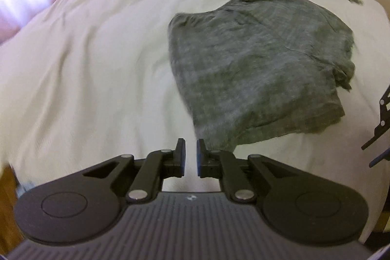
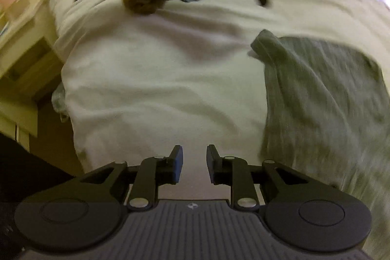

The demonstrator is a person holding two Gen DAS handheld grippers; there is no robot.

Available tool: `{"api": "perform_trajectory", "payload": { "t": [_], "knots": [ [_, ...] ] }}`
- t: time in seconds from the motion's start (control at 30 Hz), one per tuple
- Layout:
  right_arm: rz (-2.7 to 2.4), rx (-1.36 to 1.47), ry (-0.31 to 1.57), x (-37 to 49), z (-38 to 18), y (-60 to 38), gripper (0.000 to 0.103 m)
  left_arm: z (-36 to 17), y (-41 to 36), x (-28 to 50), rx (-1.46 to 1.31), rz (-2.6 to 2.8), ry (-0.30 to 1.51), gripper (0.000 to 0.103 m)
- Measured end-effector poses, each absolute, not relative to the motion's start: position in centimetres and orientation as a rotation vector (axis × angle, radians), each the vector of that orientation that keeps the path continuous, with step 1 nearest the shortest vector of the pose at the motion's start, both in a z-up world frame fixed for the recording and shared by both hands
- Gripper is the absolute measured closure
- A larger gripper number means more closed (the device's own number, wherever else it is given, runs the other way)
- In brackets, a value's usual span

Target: Fold clothes

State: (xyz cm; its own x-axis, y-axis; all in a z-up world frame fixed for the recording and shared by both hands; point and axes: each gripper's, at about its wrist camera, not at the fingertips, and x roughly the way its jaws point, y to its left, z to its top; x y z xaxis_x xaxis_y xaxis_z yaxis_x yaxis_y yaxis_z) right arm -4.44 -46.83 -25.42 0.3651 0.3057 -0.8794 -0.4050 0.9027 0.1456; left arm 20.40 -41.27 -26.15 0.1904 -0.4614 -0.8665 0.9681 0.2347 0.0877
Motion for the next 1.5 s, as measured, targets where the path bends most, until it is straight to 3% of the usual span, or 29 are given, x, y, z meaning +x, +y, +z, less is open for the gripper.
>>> {"api": "perform_trajectory", "payload": {
  "t": [0.07, 0.2, 0.3, 0.33, 0.43, 0.63, 0.67, 0.7, 0.83, 0.97, 1.13, 1.27, 1.37, 1.5],
  "knots": [
    [0.387, -0.056, 1.135, -4.8, -26.0, -47.8, 0.075, -27.3, -41.2, 20.5, 0.709, -1.136, 0.86, 0.082],
    [0.17, 0.053, 1.143, -5.1, -26.6, -50.8, 0.071, -30.0, -42.2, 21.5, 0.576, -1.098, 0.95, 0.073],
    [-0.046, 0.123, 1.122, -5.5, -26.8, -53.8, 0.06, -32.0, -42.9, 22.6, 0.441, -1.087, 1.039, 0.068],
    [-0.115, 0.135, 1.12, -5.9, -26.9, -54.9, 0.054, -32.4, -43.0, 23.0, 0.384, -1.101, 1.075, 0.07],
    [-0.283, 0.104, 1.138, -6.9, -27.9, -56.7, 0.053, -32.5, -43.0, 23.5, 0.25, -1.206, 1.167, 0.102],
    [-0.348, -0.102, 1.147, -6.7, -30.0, -55.9, 0.039, -28.9, -42.3, 25.1, 0.329, -1.155, 1.085, 0.101],
    [-0.329, -0.152, 1.151, -6.5, -30.6, -55.3, 0.041, -28.4, -42.3, 25.3, 0.356, -1.143, 1.066, 0.101],
    [-0.32, -0.188, 1.16, -6.3, -31.2, -55.1, 0.05, -28.0, -42.3, 25.5, 0.382, -1.13, 1.047, 0.101],
    [-0.351, -0.19, 1.205, -7.0, -31.0, -56.5, 0.097, -27.0, -42.4, 25.2, 0.47, -1.115, 1.013, 0.1],
    [-0.376, -0.113, 1.232, -9.4, -28.6, -58.2, 0.097, -26.8, -42.1, 23.3, 0.555, -1.096, 0.983, 0.097],
    [-0.46, 0.099, 1.232, -12.7, -26.6, -60.6, 0.072, -26.1, -42.6, 17.9, 0.553, -1.205, 0.957, 0.092],
    [-0.55, 0.18, 1.199, -14.8, -25.8, -63.1, 0.066, -27.2, -45.0, 12.0, 0.52, -1.32, 1.005, 0.079],
    [-0.611, 0.236, 1.145, -16.3, -25.6, -66.9, 0.056, -28.6, -47.9, 7.4, 0.499, -1.366, 1.039, 0.072],
    [-0.612, 0.319, 1.072, -17.7, -26.6, -73.4, 0.055, -30.3, -51.3, 2.9, 0.478, -1.34, 1.067, 0.071]
  ]
}}
